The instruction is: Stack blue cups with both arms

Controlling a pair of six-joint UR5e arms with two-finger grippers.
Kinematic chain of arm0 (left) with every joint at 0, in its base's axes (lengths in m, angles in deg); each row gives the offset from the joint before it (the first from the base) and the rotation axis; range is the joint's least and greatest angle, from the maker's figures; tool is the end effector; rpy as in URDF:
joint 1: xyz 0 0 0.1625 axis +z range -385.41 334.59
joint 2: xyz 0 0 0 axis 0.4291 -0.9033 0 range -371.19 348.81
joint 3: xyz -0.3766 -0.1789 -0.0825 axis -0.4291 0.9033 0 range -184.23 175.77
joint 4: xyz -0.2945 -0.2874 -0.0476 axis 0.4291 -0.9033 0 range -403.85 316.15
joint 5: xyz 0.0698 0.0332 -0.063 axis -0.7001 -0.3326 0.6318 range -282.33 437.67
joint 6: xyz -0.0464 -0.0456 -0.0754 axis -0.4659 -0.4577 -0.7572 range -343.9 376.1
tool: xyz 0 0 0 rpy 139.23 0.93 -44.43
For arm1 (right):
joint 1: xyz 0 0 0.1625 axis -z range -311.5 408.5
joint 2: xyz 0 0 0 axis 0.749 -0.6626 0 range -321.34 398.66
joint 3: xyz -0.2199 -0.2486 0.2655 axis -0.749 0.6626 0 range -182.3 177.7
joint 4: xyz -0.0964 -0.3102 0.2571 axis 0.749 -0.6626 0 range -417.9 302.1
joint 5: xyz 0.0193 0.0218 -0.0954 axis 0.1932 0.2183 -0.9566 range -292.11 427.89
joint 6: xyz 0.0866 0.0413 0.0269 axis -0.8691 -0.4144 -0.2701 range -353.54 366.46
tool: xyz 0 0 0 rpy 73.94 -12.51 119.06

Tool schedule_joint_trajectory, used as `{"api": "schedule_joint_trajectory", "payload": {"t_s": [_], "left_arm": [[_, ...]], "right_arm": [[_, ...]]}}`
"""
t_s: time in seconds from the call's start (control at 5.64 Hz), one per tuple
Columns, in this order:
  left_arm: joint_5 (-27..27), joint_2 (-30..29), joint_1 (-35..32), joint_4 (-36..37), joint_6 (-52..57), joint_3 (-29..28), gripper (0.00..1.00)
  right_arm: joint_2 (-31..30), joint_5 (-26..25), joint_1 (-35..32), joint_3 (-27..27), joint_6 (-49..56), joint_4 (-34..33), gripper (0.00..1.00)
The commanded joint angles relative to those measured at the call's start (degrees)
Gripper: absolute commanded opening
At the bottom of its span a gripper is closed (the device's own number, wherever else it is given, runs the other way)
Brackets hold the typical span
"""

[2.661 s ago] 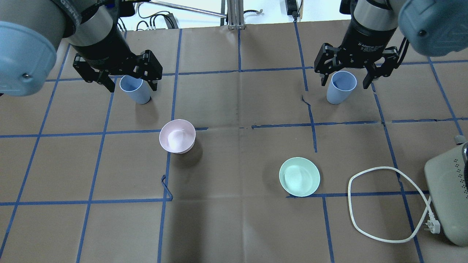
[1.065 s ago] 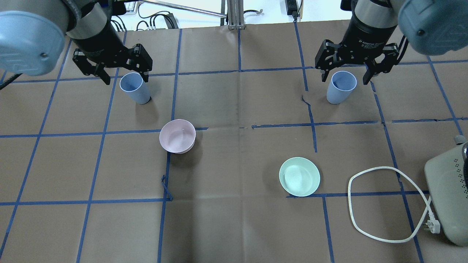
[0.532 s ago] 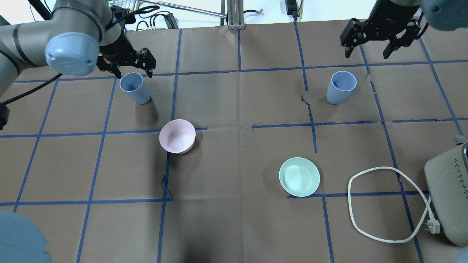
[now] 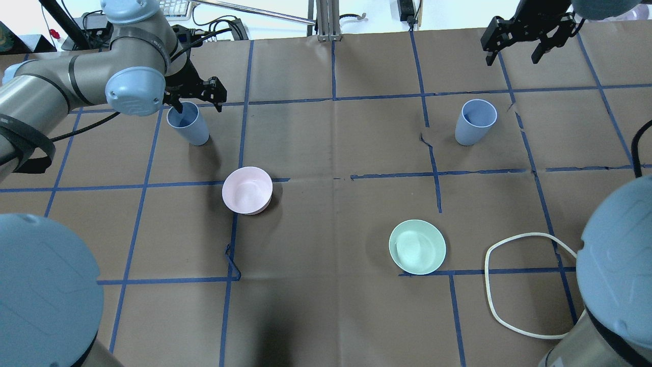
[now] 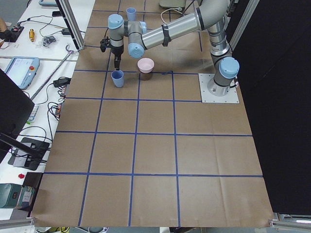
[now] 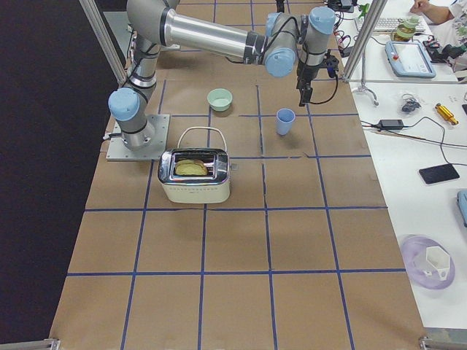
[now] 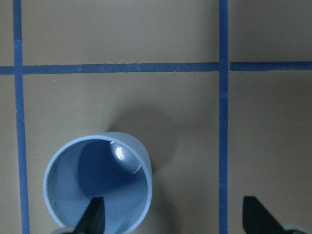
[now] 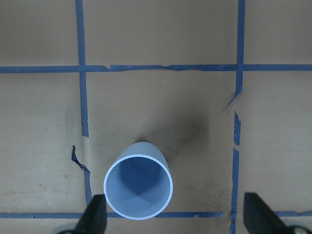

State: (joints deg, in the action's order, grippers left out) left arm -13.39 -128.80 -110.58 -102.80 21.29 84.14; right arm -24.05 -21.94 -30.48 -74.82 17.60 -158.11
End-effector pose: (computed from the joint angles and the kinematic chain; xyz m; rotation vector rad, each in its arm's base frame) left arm -0.0755 -0.6664 0.2770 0.0084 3.1125 -0.1349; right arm 0.0009 -0.6948 0.3744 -0.0034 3.1400 -0.0115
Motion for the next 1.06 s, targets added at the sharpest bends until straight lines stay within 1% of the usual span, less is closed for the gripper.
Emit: {"api": "schedule_joint_trajectory", "payload": {"t_s": [0.0, 0.18, 0.35, 0.53, 0.71, 0.89], "left_arm": [[-1.83, -1.83, 0.00, 0.24, 0.09, 0.66, 0.96], [-2.10, -2.53, 0.00, 0.33, 0.26, 0.49, 0.54], [-2.11, -2.71, 0.00, 0.42, 0.52, 0.49, 0.28], [-2.11, -2.72, 0.00, 1.03, 0.27, 0.40, 0.17], [-2.11, -2.80, 0.00, 1.12, 0.18, 0.31, 0.10], [-2.19, -2.98, -0.43, 1.12, -0.26, -0.73, 0.07]], "right_arm": [[1.88, 0.09, 1.89, -3.91, 0.89, -1.30, 1.00], [1.53, 0.09, 2.68, -8.56, 0.98, -3.92, 1.00], [1.36, -0.08, 2.69, -11.91, 0.37, -8.99, 1.00], [0.92, 0.27, 2.61, -13.33, -0.16, -11.48, 1.00], [1.18, 0.70, 2.60, -13.96, -0.07, -11.24, 1.00], [1.01, 0.71, 2.60, -15.79, -0.16, -11.50, 1.00]]}}
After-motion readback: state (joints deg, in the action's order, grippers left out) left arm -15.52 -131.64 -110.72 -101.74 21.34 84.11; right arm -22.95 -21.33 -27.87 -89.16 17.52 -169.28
